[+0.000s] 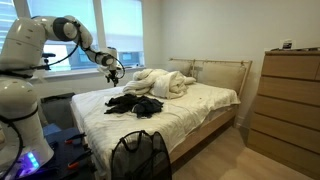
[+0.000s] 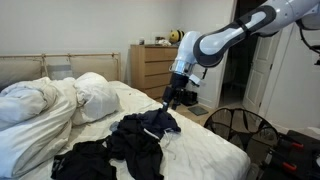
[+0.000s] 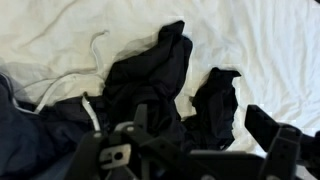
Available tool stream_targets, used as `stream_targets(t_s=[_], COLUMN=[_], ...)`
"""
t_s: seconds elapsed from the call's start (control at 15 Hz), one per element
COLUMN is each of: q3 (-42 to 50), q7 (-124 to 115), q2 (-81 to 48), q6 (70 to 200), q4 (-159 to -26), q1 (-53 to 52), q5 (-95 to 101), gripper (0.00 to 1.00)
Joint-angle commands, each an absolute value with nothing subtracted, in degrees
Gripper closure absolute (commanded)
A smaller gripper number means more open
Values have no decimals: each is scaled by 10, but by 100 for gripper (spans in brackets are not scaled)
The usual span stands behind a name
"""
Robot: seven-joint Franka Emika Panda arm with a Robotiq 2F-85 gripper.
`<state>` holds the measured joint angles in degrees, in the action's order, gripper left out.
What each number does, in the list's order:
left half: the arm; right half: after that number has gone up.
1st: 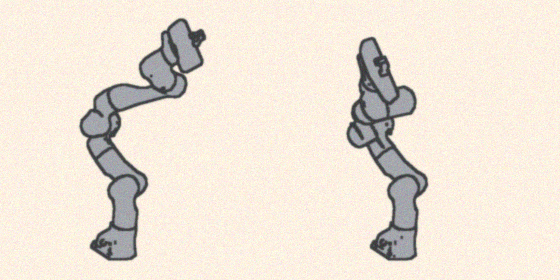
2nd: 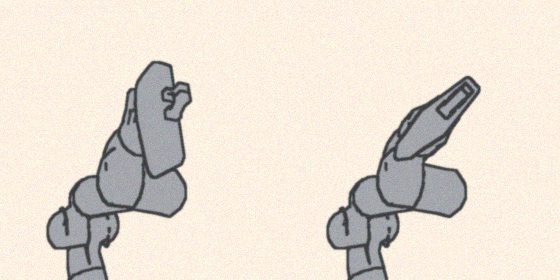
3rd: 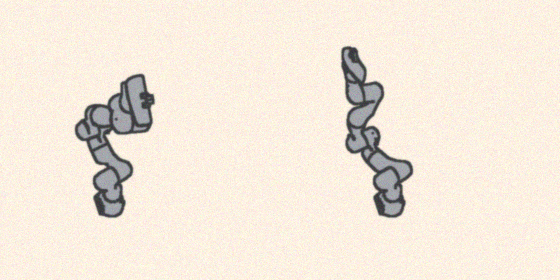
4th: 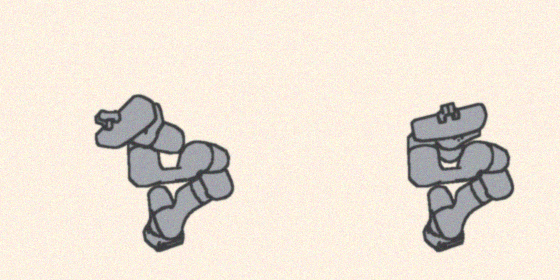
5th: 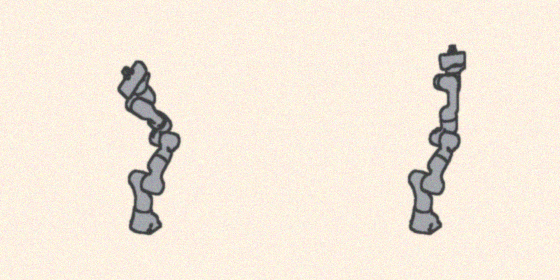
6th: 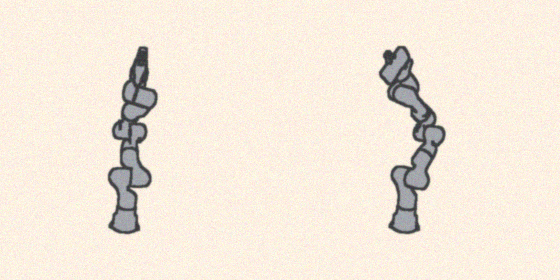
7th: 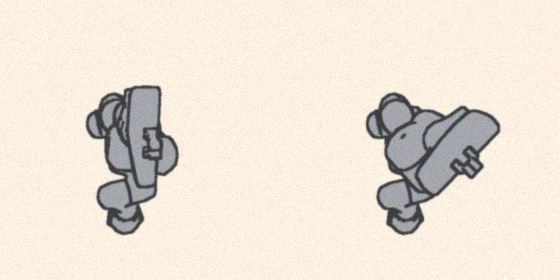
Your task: Put some of the clothes on the bed in the laundry hamper
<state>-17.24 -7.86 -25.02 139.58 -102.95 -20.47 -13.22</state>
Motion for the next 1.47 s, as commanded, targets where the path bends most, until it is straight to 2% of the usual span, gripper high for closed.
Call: stream_targets(t_s=[0.0, 0.6, 1.4], q3=[-166, -133, -70], q7=[-88, -97, -66], q2=[-343, -527, -716], q6=[1370, 1272, 1273], q4=[-922, -728, -541], q1=[-235, -288, -359], q5=[-95, -40, 81], gripper=[0, 0, 0])
